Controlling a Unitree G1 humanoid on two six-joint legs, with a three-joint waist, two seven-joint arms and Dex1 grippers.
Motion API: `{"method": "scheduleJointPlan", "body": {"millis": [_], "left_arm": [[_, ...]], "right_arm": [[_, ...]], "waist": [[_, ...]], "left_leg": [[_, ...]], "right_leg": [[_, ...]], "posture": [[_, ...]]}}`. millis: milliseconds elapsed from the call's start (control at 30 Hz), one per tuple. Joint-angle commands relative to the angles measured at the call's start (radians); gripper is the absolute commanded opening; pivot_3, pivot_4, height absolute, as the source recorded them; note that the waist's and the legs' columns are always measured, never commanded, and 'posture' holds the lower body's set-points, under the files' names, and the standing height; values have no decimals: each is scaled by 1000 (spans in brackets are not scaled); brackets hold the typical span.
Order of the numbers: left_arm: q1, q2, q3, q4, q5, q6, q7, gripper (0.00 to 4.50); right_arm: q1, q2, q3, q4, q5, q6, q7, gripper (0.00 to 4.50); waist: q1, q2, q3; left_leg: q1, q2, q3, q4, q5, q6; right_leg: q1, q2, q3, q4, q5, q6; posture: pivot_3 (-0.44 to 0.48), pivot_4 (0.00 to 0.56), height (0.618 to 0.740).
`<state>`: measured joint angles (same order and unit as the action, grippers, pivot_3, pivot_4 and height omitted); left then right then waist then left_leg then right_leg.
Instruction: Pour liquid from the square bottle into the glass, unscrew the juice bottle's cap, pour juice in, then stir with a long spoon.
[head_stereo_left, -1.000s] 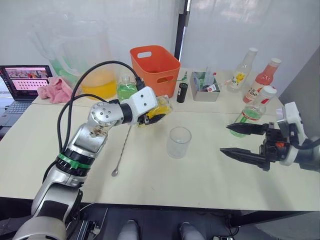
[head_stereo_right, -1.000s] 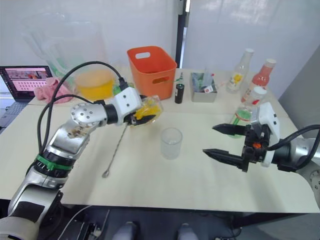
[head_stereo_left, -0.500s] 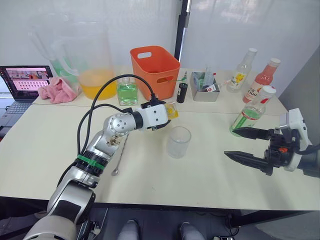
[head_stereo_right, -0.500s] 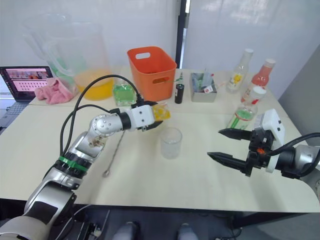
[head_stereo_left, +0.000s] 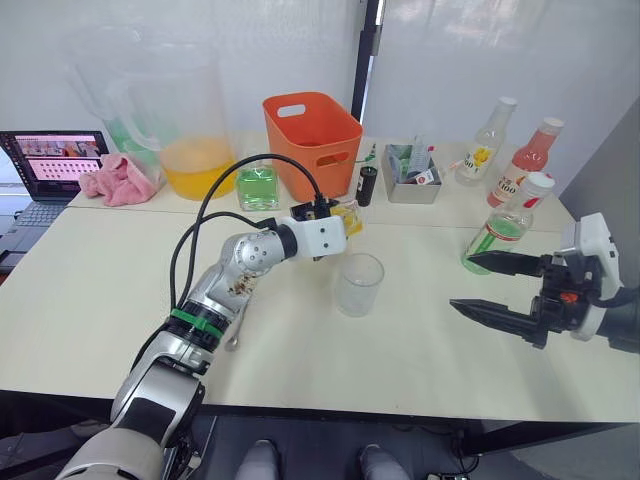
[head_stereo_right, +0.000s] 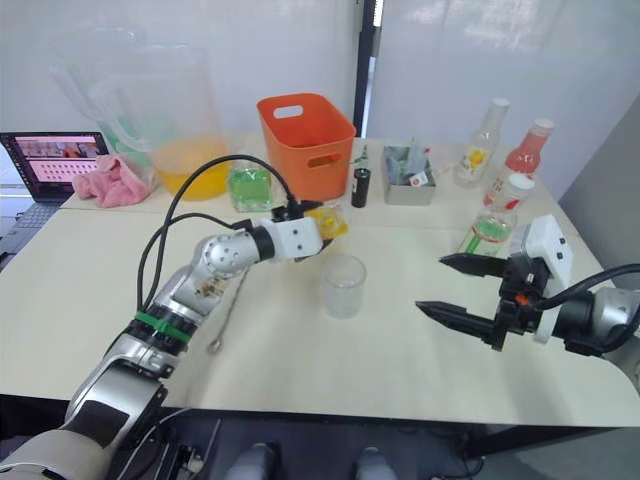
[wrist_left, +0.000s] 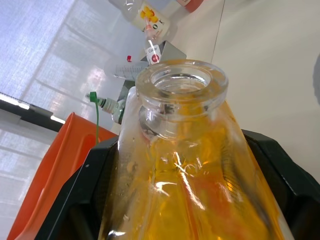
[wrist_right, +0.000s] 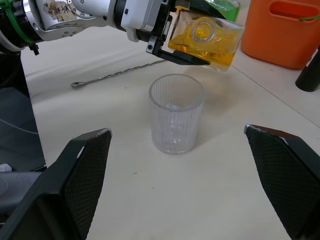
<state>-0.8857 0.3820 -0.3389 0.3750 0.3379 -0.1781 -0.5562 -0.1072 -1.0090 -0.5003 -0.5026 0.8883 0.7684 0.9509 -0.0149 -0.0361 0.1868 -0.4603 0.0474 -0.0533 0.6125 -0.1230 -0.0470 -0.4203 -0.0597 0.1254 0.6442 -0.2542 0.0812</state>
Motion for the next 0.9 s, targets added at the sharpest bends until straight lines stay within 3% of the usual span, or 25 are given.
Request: {"method": "scheduleJointPlan", "body": {"millis": [33,900], "left_arm": [[-43,-14,21,-96,17,-55,52,2803],[-41,22,-35,-78,232,-233,158,2803]], "right_arm": [[-9,-17,-54,-28,34,8,-7,4500],[-27,-22,-40,-43,57,30,-55,4500]], "waist": [[-1,0,0],[0,0,0]], "left_leg": [[0,0,0,0,0,0],[0,0,0,2,0,0]], "right_leg": [[0,0,0,0,0,0],[0,0,0,2,0,0]], "posture": [[0,150,740],[0,150,740]]}}
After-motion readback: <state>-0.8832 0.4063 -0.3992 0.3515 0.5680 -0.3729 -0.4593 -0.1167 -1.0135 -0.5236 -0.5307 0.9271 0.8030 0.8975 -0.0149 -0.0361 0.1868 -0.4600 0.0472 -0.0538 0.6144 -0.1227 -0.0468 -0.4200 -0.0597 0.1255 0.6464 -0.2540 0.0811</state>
